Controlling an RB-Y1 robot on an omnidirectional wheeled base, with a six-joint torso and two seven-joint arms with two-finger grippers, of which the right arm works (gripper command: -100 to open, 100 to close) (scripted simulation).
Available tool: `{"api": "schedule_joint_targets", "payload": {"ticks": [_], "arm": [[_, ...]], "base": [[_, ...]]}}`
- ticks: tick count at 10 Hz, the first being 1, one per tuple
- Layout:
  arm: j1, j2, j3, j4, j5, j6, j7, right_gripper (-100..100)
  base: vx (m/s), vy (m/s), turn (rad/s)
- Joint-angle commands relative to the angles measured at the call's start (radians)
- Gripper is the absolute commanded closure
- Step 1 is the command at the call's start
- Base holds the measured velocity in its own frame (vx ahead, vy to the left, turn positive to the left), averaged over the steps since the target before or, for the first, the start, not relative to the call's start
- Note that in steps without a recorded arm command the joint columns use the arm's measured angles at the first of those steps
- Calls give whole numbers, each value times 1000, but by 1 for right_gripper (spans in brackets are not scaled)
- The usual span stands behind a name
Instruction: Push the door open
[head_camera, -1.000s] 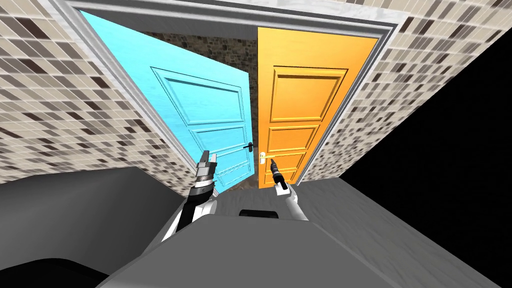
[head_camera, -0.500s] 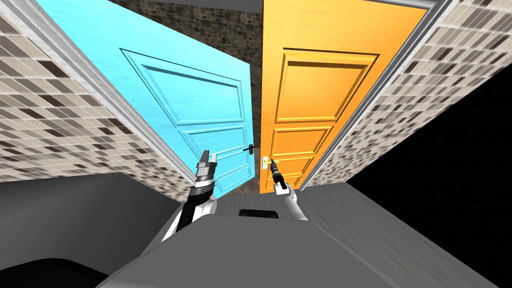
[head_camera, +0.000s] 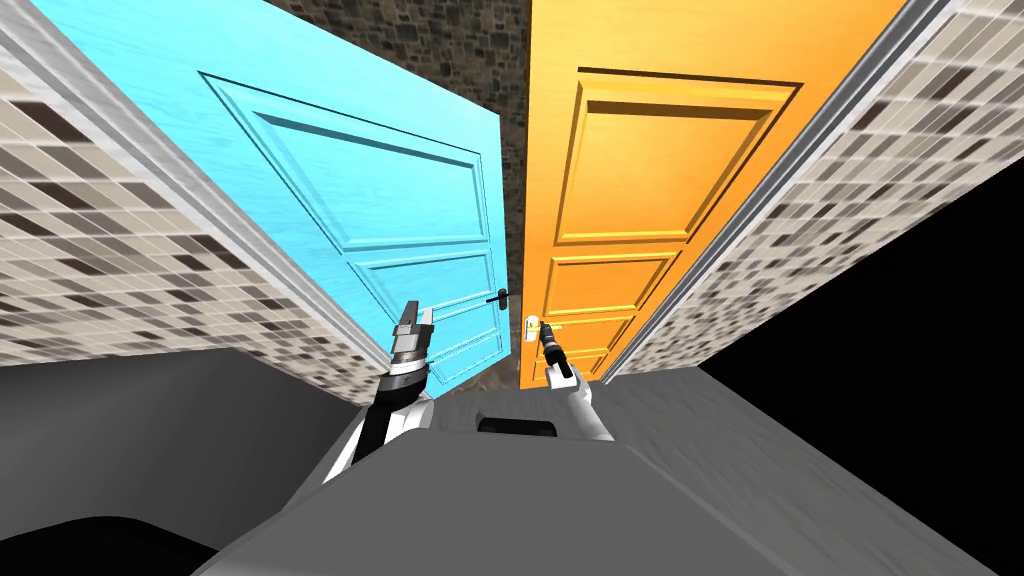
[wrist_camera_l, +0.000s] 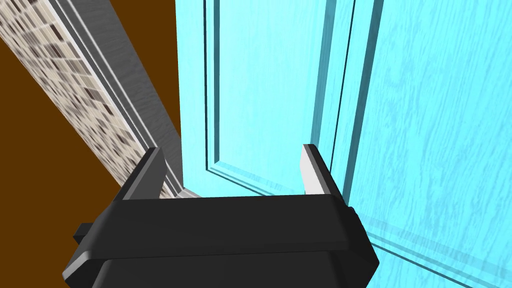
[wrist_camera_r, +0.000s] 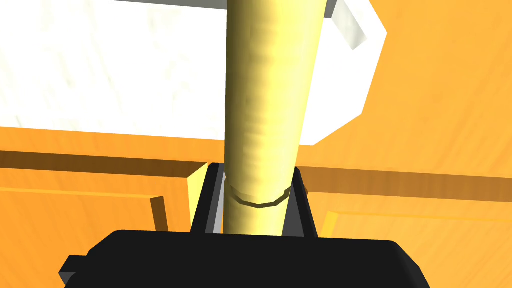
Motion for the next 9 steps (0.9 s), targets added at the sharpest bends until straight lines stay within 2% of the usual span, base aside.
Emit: {"api": "schedule_joint_targets", "payload": {"ticks": [1,3,4,9], "arm": [[6,0,1,2,1,1,1,100],[6,0,1,2,1,1,1,100],[-3,-6,-22,3,-36,-12,39,100],[-13,-19,-88,11,-143,-48,153,100]], "base": [[0,0,0],[0,0,0],[43,2,157],[84,-1,142]]}}
